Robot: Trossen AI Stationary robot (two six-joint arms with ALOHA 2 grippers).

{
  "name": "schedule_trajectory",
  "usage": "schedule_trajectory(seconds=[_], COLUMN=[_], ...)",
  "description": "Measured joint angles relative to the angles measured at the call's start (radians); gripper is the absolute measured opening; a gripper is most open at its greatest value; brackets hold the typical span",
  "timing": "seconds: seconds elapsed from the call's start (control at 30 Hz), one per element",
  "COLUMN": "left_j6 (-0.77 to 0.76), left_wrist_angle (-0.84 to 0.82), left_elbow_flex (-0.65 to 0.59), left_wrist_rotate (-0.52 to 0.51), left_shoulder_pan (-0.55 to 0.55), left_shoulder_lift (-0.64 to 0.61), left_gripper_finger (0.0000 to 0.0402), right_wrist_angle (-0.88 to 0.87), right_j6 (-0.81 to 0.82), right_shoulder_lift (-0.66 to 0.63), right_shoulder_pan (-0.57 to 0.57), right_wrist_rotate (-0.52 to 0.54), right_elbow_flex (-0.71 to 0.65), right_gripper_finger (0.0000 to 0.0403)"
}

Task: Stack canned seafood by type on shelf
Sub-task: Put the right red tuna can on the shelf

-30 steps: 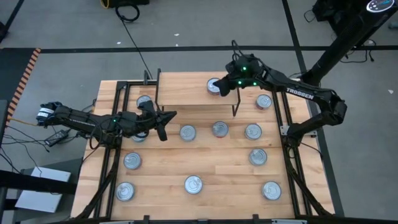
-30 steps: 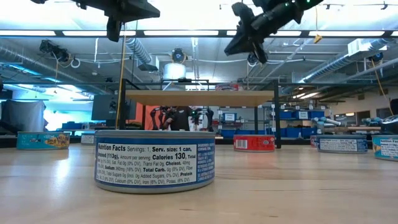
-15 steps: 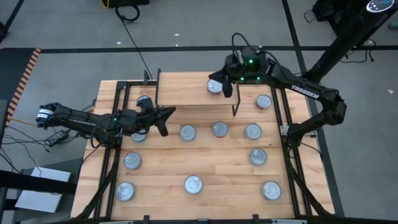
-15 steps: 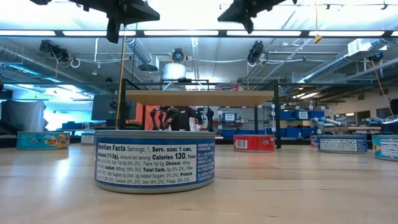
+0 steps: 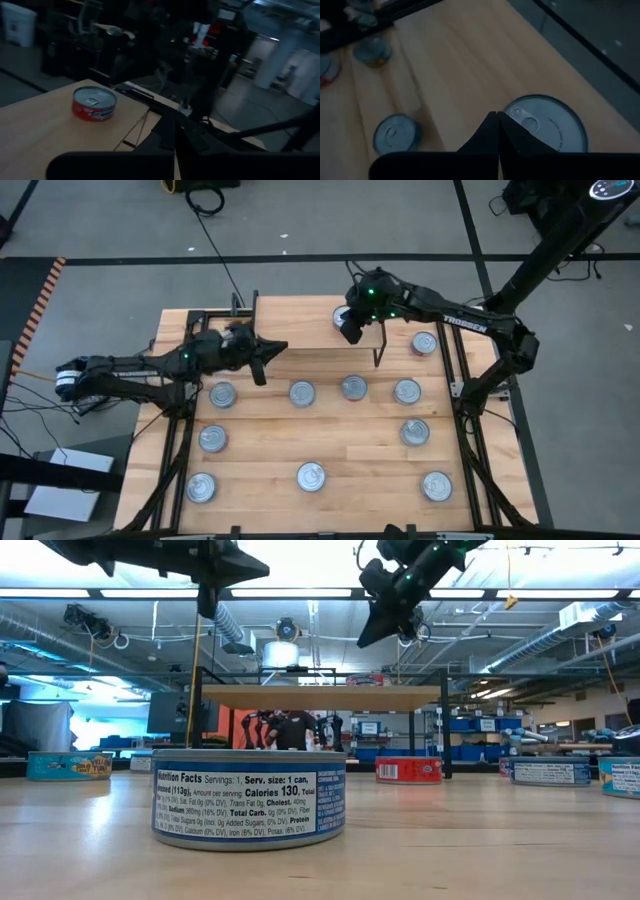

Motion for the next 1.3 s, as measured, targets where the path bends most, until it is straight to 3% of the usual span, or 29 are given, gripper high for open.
schedule_trajectory(seconds=[0.3,0.5,0.6,0.77,1.3], left_j6=[-0.004,-0.004,0.0,-0.001,0.024], left_wrist_angle=[0.087,0.079,0.07,0.08,0.076], left_elbow_flex=[0.026,0.042,0.042,0.042,0.042], left_wrist_rotate=[0.36,0.493,0.492,0.394,0.355], left_shoulder_pan=[0.181,0.25,0.261,0.262,0.262], left_shoulder_lift=[-0.001,-0.002,-0.001,0.001,0.001], left_gripper_finger=[0.0001,0.0001,0.0001,0.0001,0.0001], right_wrist_angle=[-0.005,-0.063,-0.104,-0.121,-0.124], right_j6=[0.129,0.155,0.118,0.08,0.043], right_shoulder_lift=[0.038,0.064,0.074,0.074,0.073], right_shoulder_pan=[-0.027,-0.046,-0.07,-0.117,-0.241], right_wrist_rotate=[0.0,0.042,0.046,0.049,0.057], right_elbow_flex=[0.0,0.0,-0.001,0.0,0.0], right_gripper_finger=[0.0001,0.0,0.0,0.0001,0.0001])
